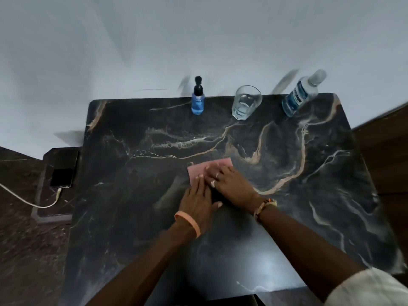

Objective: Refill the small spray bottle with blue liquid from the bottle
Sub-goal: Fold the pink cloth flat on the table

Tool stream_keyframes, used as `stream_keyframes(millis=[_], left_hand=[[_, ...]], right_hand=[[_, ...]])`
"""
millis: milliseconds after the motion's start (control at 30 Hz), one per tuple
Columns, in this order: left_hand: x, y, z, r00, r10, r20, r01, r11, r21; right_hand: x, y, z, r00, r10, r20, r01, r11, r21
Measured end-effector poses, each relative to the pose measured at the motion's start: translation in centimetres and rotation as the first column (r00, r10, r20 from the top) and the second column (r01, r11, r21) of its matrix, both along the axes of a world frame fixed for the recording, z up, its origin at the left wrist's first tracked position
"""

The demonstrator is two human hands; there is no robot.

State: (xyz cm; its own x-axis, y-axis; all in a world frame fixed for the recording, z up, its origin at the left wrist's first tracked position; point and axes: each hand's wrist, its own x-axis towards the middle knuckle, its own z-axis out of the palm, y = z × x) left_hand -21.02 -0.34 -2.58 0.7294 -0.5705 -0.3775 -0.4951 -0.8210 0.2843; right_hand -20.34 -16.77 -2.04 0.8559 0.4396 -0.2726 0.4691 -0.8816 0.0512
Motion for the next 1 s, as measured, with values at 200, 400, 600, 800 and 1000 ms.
stream_keyframes(millis=[200,400,600,800,1000], left_hand=[[-0.7,-10.3,-0.2,0.996,-0.094,-0.013,0.090,0.978,-0.186],[-9.8,-12.2,-1.2,0.931,-0.363,-0.039,0.353,0.923,-0.153],[-6.0,-23.0,0.0,0.992,-0.126,0.000,0.125,0.986,-0.115],[-10.7,-28.3,0.9,0.906,-0.413,-0.096,0.397,0.906,-0.146],[-12.9,-21.0,0.6,0.900,-0.433,-0.037,0.409,0.873,-0.266]], right_hand=[[-4.2,-9.0,-0.5,0.946,-0.324,-0.021,0.325,0.942,0.081],[-16.3,-13.6,-0.5,0.954,-0.297,-0.038,0.298,0.931,0.212],[-8.8,-22.7,0.1,0.887,-0.461,0.003,0.456,0.878,0.144],[-17.7,-24.6,0.9,0.686,-0.719,-0.110,0.726,0.667,0.166],[-22.1,-18.7,0.4,0.633,-0.722,-0.279,0.774,0.578,0.257]])
